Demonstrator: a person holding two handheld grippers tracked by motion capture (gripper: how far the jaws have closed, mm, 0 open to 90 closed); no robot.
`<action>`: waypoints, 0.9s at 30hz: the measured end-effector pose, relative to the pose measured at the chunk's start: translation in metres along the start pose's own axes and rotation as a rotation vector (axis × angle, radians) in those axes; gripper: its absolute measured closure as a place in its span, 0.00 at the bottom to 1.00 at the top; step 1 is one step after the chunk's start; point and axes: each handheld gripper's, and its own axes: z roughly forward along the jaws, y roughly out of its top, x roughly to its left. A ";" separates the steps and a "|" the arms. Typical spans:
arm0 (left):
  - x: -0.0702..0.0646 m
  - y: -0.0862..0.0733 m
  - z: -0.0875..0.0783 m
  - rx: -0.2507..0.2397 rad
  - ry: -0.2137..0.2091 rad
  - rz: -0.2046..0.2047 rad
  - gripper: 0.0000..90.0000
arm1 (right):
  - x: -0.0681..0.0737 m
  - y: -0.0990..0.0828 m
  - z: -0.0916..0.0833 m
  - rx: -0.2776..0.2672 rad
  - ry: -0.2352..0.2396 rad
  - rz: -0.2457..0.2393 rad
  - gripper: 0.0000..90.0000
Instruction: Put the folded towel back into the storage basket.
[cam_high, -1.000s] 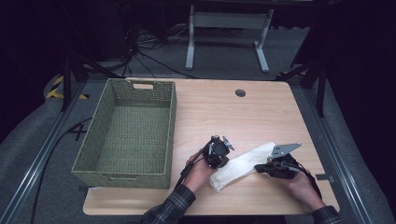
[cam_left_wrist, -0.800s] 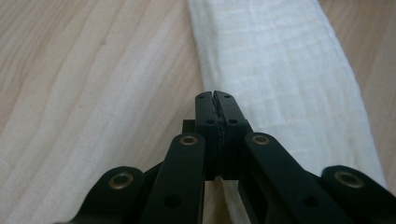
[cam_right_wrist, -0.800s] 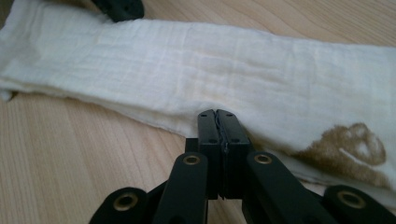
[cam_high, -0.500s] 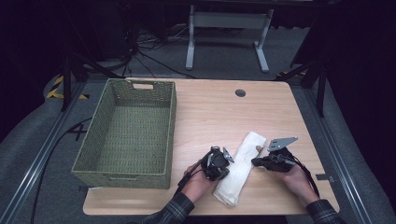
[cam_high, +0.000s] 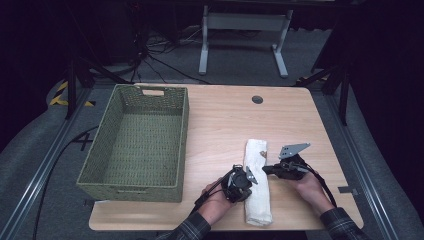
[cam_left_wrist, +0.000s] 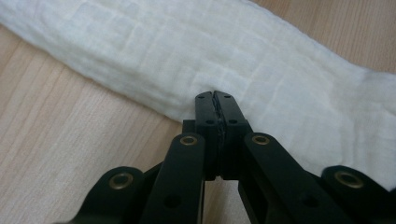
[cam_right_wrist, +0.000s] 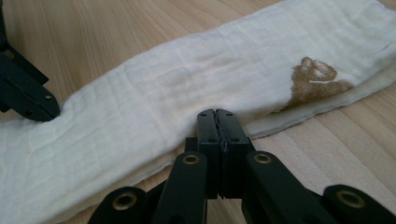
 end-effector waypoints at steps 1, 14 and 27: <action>0.000 0.000 0.000 0.003 0.002 0.003 0.99 | 0.000 0.000 0.000 0.001 0.001 -0.008 0.99; 0.021 -0.010 -0.021 -0.069 0.052 -0.037 0.84 | 0.010 0.004 -0.021 -0.086 0.077 -0.038 0.81; 0.035 -0.025 -0.024 -0.079 0.078 -0.077 0.51 | 0.050 0.002 -0.018 -0.021 0.162 -0.154 0.48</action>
